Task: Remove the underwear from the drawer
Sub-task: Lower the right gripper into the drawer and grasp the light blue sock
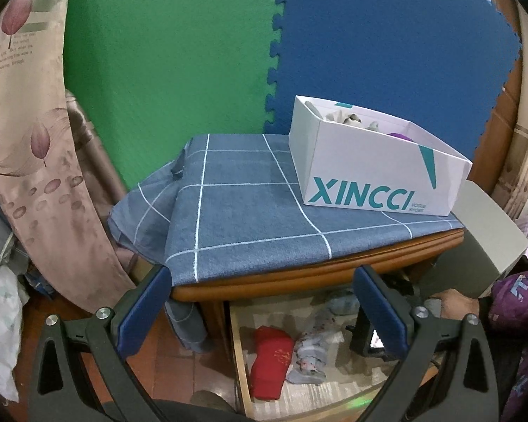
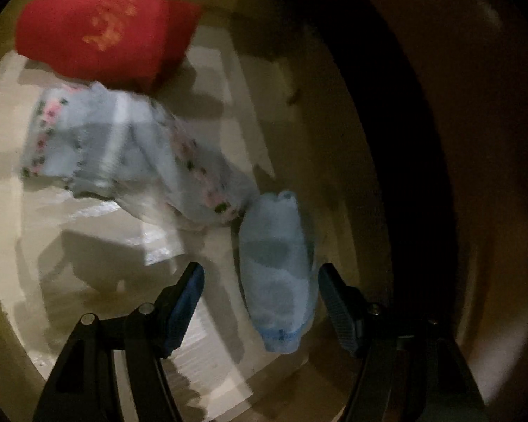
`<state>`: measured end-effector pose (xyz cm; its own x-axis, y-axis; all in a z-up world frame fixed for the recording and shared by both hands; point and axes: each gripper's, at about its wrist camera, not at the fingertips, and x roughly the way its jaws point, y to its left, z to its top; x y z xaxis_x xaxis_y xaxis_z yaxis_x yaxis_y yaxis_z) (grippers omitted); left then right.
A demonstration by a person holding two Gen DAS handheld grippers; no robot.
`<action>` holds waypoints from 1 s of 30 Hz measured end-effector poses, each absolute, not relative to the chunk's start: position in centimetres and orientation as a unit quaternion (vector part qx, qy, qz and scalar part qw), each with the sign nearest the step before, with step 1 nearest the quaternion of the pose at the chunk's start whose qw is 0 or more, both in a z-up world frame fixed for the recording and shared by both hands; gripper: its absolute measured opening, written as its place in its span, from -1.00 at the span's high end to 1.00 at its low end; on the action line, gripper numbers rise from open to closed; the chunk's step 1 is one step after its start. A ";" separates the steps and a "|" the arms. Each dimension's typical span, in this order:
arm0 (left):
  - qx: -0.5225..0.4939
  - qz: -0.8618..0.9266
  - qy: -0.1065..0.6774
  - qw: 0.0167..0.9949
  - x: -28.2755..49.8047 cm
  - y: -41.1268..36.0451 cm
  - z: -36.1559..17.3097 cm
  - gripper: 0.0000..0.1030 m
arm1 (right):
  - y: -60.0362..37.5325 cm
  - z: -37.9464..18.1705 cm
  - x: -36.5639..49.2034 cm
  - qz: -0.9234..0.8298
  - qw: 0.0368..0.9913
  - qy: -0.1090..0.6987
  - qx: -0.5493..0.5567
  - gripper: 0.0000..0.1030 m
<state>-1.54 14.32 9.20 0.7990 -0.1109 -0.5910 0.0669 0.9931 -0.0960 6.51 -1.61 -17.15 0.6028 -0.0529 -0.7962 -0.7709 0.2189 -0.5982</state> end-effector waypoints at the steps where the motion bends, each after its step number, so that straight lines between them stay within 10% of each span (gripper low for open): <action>1: -0.037 -0.048 0.314 0.947 -1.5 14.4 9.2 -0.98 | -1.6 -17.5 6.9 0.257 0.689 0.372 -0.566 -0.34; 6: -0.057 -0.050 0.317 0.945 -1.3 15.0 9.1 -0.98 | -1.7 -17.3 7.9 0.262 0.694 0.398 -0.539 -0.31; 9: -0.065 -0.051 0.318 0.945 -1.2 15.2 9.0 -0.98 | -1.6 -17.6 8.4 0.247 0.688 0.403 -0.550 0.38; 30: -0.052 -0.043 0.325 0.943 -1.1 14.9 8.7 -0.98 | -9.3 -4.8 7.5 0.292 0.752 0.548 -0.221 0.51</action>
<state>-1.08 14.87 8.74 0.7854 -0.1148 -0.6083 0.0468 0.9909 -0.1266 7.45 -9.26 -4.82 0.2293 0.1960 -0.9534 -0.6815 0.7317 -0.0135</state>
